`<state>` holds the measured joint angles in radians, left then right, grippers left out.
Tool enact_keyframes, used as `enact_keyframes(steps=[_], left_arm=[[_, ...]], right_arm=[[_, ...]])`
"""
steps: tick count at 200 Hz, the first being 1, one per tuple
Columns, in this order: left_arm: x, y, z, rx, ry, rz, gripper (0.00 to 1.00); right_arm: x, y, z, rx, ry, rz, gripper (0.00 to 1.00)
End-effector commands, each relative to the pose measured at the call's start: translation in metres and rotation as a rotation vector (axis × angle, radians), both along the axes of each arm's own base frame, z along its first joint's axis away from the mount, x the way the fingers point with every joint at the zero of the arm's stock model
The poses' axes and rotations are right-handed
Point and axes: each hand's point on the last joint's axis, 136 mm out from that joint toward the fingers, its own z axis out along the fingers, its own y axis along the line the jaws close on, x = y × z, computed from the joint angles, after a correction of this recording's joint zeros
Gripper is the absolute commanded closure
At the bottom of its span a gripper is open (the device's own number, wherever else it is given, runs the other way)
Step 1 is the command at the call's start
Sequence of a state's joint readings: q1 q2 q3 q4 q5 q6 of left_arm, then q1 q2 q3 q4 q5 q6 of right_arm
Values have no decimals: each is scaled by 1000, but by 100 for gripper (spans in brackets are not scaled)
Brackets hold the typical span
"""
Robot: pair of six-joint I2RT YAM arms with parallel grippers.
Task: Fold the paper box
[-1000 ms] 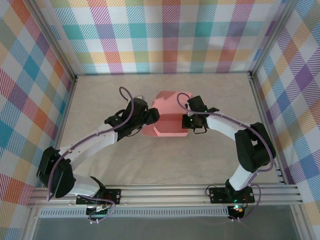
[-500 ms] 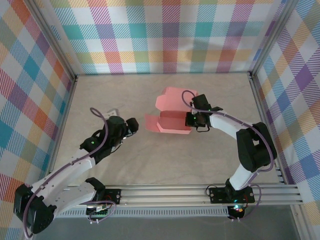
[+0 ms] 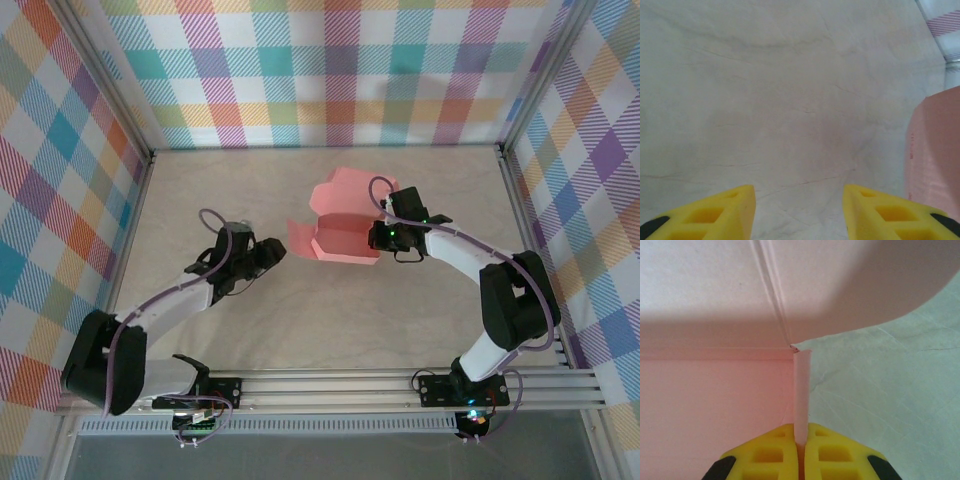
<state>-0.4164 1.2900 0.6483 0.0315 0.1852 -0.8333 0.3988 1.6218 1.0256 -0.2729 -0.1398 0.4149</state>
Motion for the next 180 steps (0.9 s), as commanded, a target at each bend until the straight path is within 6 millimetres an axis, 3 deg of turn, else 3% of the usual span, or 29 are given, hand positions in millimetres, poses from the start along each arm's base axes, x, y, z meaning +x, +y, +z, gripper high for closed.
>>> enact_keyframes(steps=[1, 28, 93, 180], left_arm=[[14, -28, 41, -107, -97, -79, 53], [15, -39, 47, -117, -93, -122, 56], [16, -72, 38, -181, -46, -194, 70], [15, -95, 30, -140, -4, -265, 73]], right_arm=[[0, -1, 4, 2, -10, -9, 93], [-1, -6, -1, -30, -4, -19, 93], [2, -1, -2, -25, 2, -11, 93], [2, -7, -14, -150, 1, -4, 93]])
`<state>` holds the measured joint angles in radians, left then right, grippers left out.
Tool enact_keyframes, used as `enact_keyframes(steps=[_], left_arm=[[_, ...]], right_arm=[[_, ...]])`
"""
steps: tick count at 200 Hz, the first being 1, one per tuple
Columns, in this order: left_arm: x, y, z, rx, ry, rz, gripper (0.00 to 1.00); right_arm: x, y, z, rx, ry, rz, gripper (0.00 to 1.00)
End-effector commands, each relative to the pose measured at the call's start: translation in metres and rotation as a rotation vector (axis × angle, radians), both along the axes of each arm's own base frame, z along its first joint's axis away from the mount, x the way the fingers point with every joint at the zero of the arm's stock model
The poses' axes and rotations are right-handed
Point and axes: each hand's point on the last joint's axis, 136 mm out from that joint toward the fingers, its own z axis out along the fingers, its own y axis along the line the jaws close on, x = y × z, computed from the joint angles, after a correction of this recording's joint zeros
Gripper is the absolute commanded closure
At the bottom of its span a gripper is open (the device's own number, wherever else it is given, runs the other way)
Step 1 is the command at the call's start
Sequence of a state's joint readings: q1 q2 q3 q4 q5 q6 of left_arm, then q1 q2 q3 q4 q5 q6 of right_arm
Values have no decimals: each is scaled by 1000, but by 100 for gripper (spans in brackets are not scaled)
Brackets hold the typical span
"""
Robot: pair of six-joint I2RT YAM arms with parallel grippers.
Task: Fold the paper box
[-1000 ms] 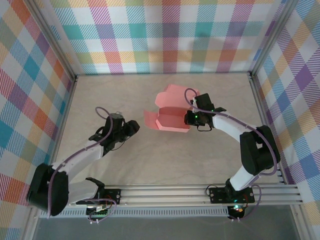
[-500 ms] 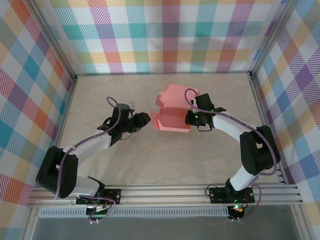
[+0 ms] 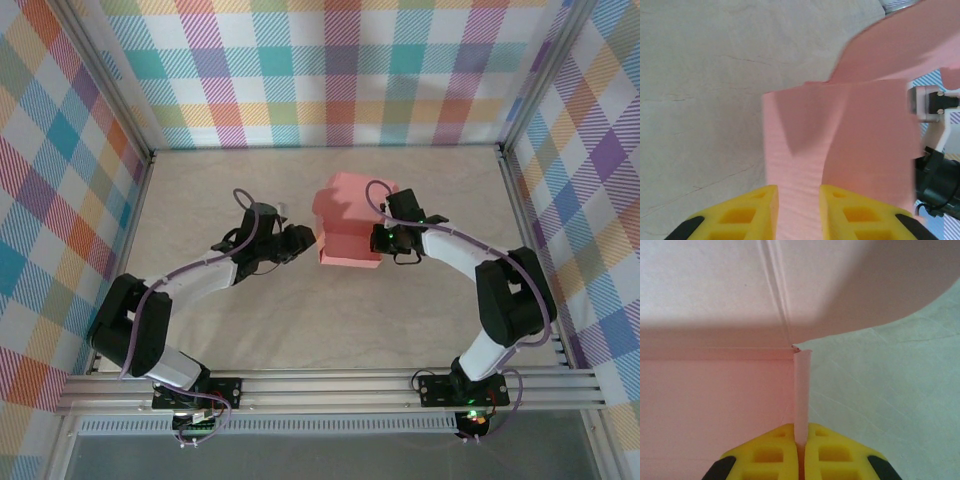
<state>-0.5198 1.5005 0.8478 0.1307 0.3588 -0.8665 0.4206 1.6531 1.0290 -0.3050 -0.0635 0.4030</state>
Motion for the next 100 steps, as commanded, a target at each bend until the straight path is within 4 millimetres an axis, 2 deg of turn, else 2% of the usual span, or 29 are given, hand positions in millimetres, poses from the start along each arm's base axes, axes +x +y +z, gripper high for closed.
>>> enact_keyframes(steps=[1, 100], left_arm=[[-3, -8, 1, 15, 3, -43, 73], [0, -25, -27, 32, 63, -72, 75]], right_arm=[[6, -1, 3, -65, -22, 10, 93], [5, 9, 7, -42, -30, 29, 93]])
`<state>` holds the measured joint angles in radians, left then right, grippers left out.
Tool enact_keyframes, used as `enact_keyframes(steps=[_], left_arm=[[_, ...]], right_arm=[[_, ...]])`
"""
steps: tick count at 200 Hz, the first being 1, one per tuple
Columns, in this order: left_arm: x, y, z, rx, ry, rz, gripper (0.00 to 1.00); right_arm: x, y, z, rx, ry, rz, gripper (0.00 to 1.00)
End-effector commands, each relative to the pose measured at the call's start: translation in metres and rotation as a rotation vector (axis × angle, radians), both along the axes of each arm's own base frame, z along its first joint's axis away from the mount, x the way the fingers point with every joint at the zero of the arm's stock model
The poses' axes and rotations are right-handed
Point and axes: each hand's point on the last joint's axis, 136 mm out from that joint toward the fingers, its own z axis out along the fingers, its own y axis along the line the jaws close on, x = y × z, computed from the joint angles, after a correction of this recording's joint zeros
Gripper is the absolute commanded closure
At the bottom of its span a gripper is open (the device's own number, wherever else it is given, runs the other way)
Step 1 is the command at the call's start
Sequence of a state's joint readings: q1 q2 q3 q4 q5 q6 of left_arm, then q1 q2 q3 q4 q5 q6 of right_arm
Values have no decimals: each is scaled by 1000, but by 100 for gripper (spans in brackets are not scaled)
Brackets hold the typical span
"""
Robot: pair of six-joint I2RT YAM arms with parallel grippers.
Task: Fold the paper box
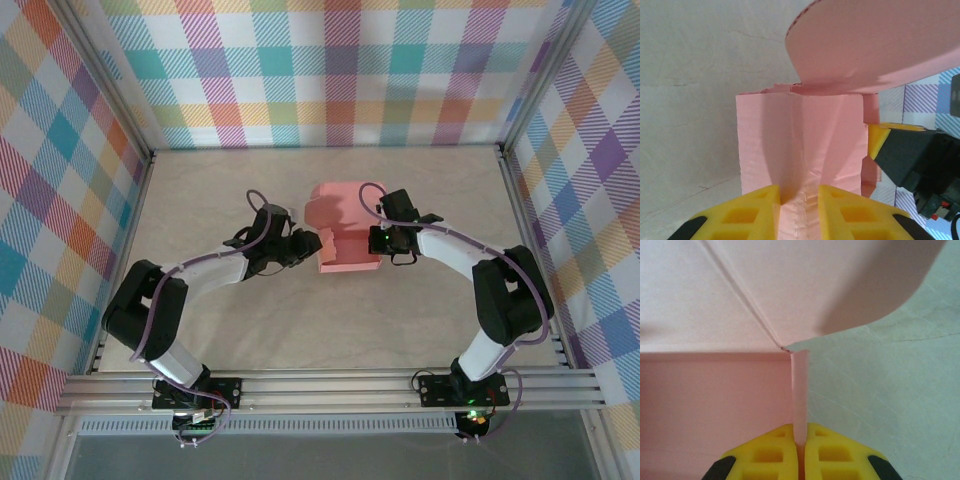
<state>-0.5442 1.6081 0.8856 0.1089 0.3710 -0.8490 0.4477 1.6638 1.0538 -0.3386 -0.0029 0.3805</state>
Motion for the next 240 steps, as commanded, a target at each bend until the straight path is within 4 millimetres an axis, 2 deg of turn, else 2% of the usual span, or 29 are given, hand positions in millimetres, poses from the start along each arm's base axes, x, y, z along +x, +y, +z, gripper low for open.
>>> enact_keyframes(steps=[1, 59, 158, 240], left_arm=[[2, -11, 5, -17, -6, -27, 75], [-1, -14, -11, 20, 21, -36, 79], [-7, -5, -55, 150, 80, -27, 79], [-9, 0, -60, 351, 55, -20, 86]], right_arm=[[6, 8, 8, 22, -17, 14, 93], [7, 10, 11, 40, -21, 6, 93], [5, 14, 4, 68, 5, -5, 94], [3, 16, -2, 91, 23, -21, 94]])
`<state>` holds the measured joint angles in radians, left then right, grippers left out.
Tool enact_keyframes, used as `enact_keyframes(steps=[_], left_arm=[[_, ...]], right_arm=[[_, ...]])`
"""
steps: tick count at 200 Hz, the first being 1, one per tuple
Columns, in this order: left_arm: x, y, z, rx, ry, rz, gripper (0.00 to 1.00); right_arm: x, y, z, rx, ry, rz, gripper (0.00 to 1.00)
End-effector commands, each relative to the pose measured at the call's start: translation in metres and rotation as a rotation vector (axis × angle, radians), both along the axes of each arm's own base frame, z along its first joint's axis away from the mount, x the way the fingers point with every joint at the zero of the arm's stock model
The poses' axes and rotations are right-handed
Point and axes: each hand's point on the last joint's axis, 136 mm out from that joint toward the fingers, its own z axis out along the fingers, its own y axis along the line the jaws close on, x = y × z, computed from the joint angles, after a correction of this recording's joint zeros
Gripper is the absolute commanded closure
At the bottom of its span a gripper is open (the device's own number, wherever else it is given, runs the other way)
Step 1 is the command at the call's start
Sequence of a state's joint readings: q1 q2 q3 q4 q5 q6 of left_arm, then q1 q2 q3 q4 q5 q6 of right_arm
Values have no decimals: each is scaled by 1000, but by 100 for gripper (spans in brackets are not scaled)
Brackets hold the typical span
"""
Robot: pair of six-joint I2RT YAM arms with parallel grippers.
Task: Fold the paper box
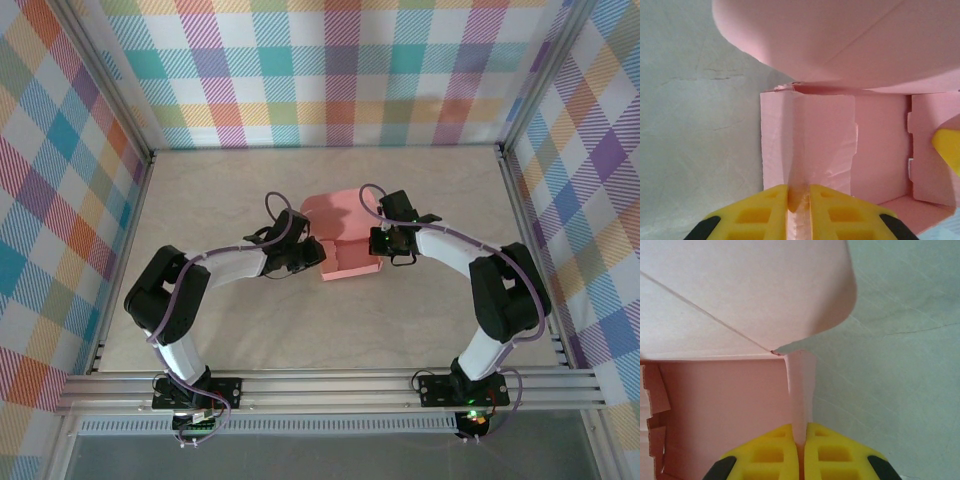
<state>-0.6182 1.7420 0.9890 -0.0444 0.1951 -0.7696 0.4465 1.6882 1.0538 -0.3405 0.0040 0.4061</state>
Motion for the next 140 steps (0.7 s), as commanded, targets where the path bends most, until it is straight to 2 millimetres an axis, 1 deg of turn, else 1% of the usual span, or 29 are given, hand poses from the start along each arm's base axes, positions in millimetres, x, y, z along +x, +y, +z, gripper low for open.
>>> enact_keyframes(steps=[1, 43, 51, 55, 73, 94, 118, 140], left_arm=[[-9, 5, -13, 116, 20, -16, 86], [-10, 9, -15, 259, -1, -3, 88], [-9, 8, -12, 272, -17, -3, 86], [-13, 11, -15, 297, -1, -7, 85], [-15, 8, -13, 309, -6, -15, 79], [-19, 6, -9, 324, -10, -12, 77], [-24, 3, -7, 334, -15, -14, 77], [-27, -3, -7, 343, -22, -26, 81]], right_arm=[[3, 18, 7, 97, -6, 5, 94], [0, 18, 4, 112, 3, -16, 94], [0, 17, 3, 111, 2, -19, 94], [0, 16, 3, 110, 2, -24, 94], [-1, 15, 1, 106, 2, -30, 94], [-1, 12, -1, 95, 2, -40, 94], [-1, 12, -1, 96, -1, -46, 94], [0, 12, -2, 98, -1, -47, 94]])
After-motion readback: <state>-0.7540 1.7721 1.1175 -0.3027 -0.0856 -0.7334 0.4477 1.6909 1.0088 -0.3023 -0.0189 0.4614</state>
